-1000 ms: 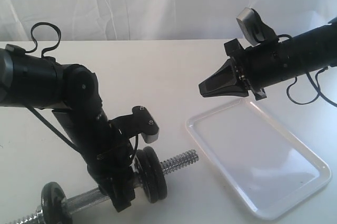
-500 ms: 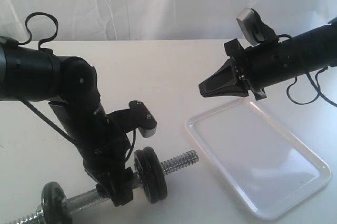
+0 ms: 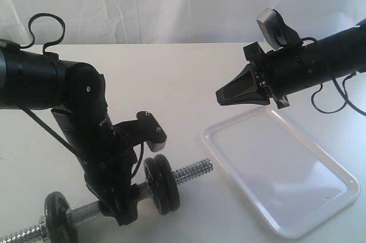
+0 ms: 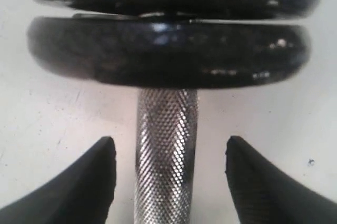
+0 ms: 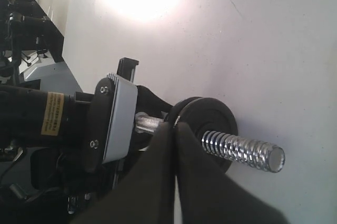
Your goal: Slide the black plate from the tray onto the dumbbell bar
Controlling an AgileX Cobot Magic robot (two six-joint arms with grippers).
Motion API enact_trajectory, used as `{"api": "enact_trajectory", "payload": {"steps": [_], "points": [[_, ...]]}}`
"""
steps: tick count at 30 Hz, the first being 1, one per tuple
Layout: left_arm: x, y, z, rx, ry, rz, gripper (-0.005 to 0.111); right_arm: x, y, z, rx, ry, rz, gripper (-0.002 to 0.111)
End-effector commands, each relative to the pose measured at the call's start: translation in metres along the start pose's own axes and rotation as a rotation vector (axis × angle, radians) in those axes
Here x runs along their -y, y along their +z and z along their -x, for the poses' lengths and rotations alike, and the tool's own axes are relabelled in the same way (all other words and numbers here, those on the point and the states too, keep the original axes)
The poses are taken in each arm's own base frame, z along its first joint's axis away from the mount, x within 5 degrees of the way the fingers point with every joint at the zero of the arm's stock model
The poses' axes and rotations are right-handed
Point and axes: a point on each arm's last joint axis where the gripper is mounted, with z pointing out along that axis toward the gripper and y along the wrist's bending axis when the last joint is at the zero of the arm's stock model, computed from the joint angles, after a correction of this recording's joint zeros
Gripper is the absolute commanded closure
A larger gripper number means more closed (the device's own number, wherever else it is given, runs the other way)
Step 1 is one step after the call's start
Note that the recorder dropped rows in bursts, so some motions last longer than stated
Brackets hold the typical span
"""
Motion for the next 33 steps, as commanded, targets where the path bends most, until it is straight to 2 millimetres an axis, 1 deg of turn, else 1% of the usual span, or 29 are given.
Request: {"api": "enact_trajectory", "payload": {"steps": [1, 4, 7, 9, 10, 11, 19, 23, 28, 33], "points": [[0.0, 0.003, -0.002, -0.04, -0.043, -0.008, 0.051, -0.004, -0.003, 0.002, 0.016, -0.013, 0.011, 0.108], [-0.002, 0.011, -0.003, -0.074, -0.087, -0.011, 0.063, -0.004, -0.003, 0.002, 0.016, 0.005, 0.011, 0.108], [-0.004, 0.017, -0.004, -0.092, -0.142, -0.012, 0.082, -0.005, -0.003, 0.002, 0.021, 0.007, 0.015, 0.108], [-0.004, 0.017, -0.003, -0.086, -0.163, -0.008, 0.098, -0.006, -0.003, 0.003, 0.032, 0.013, 0.025, 0.108], [-0.004, 0.017, -0.003, -0.085, -0.173, -0.007, 0.104, -0.006, -0.003, 0.004, 0.038, 0.016, 0.031, 0.108], [-0.004, 0.017, -0.003, -0.083, -0.185, -0.006, 0.107, -0.007, -0.003, 0.004, 0.044, 0.019, 0.036, 0.108], [-0.003, 0.013, -0.002, -0.064, -0.295, 0.0, 0.107, -0.01, -0.004, 0.008, 0.087, 0.036, 0.076, 0.108], [-0.001, 0.001, 0.001, -0.006, -0.32, 0.009, 0.107, -0.012, -0.005, 0.009, 0.095, 0.035, 0.081, 0.108], [0.001, -0.015, 0.01, 0.004, -0.332, -0.005, 0.107, -0.013, -0.005, 0.009, 0.097, 0.031, 0.081, 0.108], [0.004, -0.022, 0.019, 0.051, -0.372, -0.058, 0.107, -0.013, -0.005, 0.009, 0.097, 0.037, 0.081, 0.108]]}}
